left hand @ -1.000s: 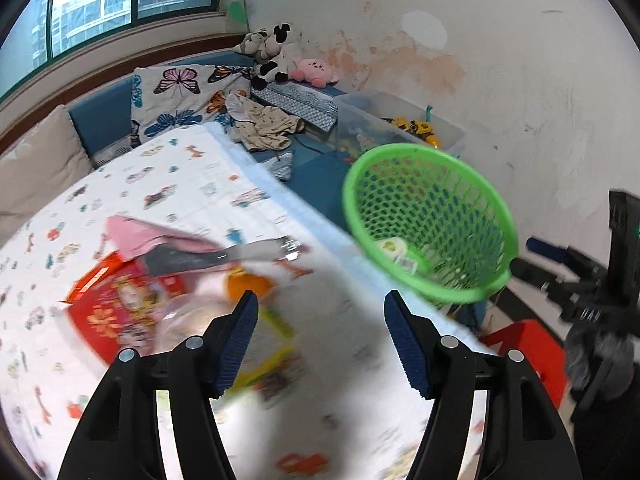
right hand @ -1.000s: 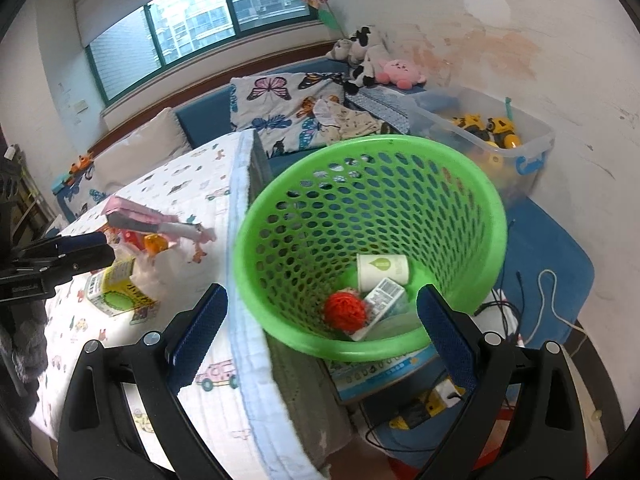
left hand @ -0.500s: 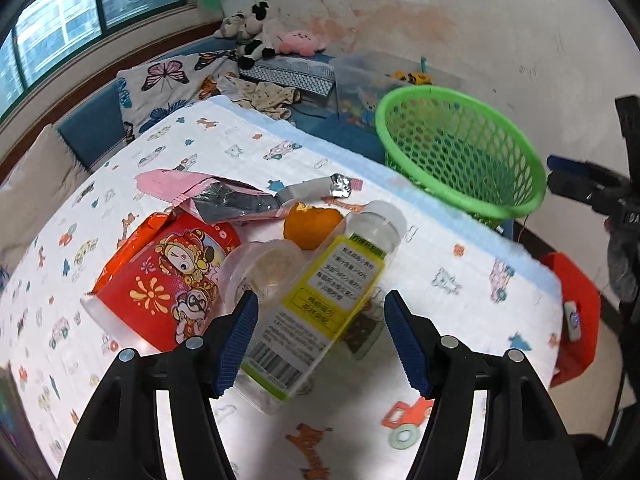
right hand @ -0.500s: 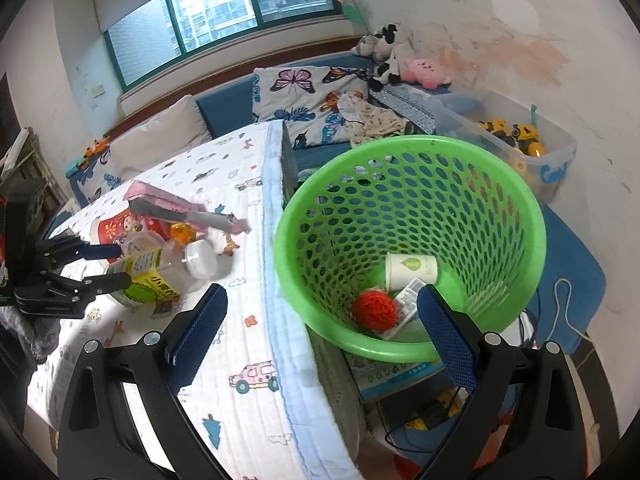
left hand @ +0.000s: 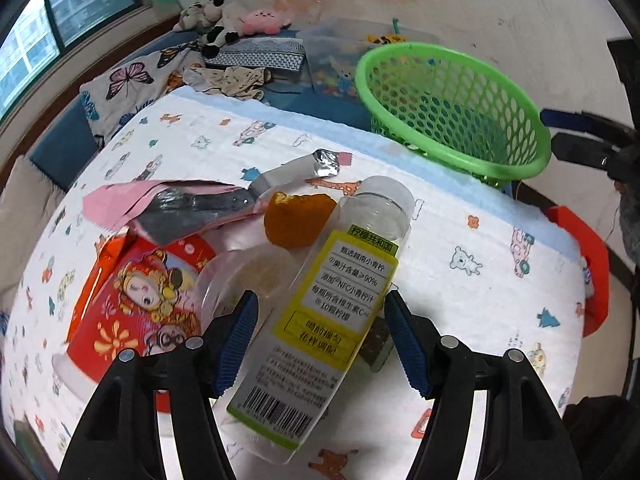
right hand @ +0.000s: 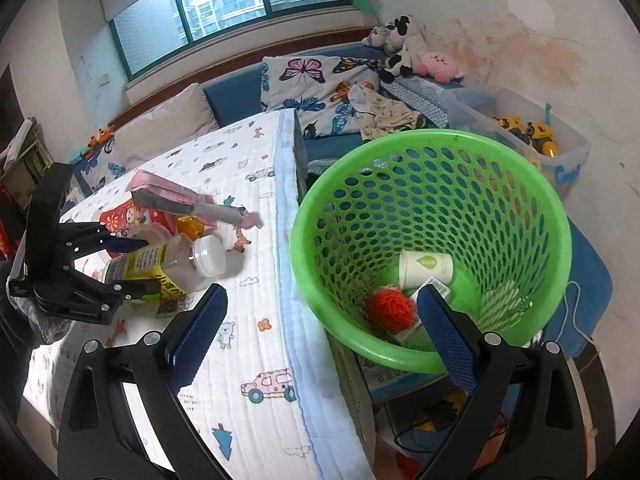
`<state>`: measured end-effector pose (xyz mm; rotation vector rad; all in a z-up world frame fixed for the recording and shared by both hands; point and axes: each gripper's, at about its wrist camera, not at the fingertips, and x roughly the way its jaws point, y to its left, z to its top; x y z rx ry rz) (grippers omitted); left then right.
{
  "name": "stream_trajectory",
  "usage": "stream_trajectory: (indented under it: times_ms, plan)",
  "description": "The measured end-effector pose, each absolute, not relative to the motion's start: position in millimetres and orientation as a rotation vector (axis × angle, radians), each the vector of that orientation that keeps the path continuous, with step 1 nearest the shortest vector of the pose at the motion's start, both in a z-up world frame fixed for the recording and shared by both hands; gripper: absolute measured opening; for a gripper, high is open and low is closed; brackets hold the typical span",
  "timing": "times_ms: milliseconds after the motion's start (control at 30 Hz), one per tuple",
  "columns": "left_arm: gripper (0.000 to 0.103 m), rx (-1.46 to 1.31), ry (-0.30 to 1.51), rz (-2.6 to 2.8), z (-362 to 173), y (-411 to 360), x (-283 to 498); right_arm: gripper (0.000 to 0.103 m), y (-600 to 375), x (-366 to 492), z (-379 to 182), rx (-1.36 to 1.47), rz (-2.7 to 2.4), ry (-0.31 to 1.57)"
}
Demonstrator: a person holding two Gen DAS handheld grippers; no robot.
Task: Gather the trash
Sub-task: 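Grasp the clear plastic bottle with the left gripper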
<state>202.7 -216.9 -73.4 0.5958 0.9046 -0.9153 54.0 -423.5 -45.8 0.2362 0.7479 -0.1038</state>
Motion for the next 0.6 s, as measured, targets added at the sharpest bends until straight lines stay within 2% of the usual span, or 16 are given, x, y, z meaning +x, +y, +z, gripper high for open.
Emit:
stream_trajectory:
  times_ms: [133,600]
  plan:
    - [0.058,0.604,0.899,-0.921,-72.5,-220.1,198.1,0.095,-420.8,57.9,-46.0,0.229,-0.093,0.750]
    - [0.049,0.535,0.895,-0.881,-71.4,-222.7,179.1,0.095,-412.2,67.7,-45.2,0.214,-0.058,0.751]
